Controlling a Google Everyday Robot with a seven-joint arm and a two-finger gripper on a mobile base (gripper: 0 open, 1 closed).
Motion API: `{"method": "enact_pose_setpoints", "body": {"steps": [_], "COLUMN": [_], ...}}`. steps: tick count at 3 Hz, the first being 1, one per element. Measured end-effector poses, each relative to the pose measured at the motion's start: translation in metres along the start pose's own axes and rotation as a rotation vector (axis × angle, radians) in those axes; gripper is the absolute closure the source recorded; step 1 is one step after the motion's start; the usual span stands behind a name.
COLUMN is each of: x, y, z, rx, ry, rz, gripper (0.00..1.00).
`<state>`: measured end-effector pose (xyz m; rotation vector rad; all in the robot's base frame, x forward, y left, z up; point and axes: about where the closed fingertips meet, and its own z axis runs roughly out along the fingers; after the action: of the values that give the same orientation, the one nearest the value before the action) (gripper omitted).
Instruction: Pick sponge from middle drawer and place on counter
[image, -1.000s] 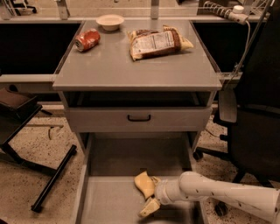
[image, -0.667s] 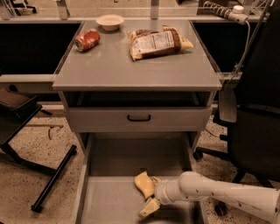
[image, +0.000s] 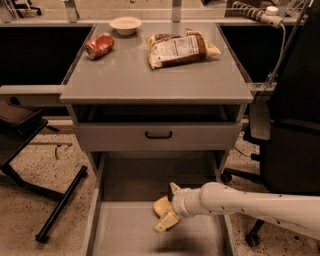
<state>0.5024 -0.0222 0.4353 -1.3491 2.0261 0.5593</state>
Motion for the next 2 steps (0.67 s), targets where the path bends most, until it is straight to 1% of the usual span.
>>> {"method": "enact_pose_setpoints", "body": {"steps": [1, 2], "x": [-0.011, 0.027], "y": [-0.005, -0.003], "z": [-0.013, -0.004], "rx": [0.084, 0.150], "ry": [0.067, 0.156], "rz": [0.001, 0.126], "gripper": [0.00, 0.00]}}
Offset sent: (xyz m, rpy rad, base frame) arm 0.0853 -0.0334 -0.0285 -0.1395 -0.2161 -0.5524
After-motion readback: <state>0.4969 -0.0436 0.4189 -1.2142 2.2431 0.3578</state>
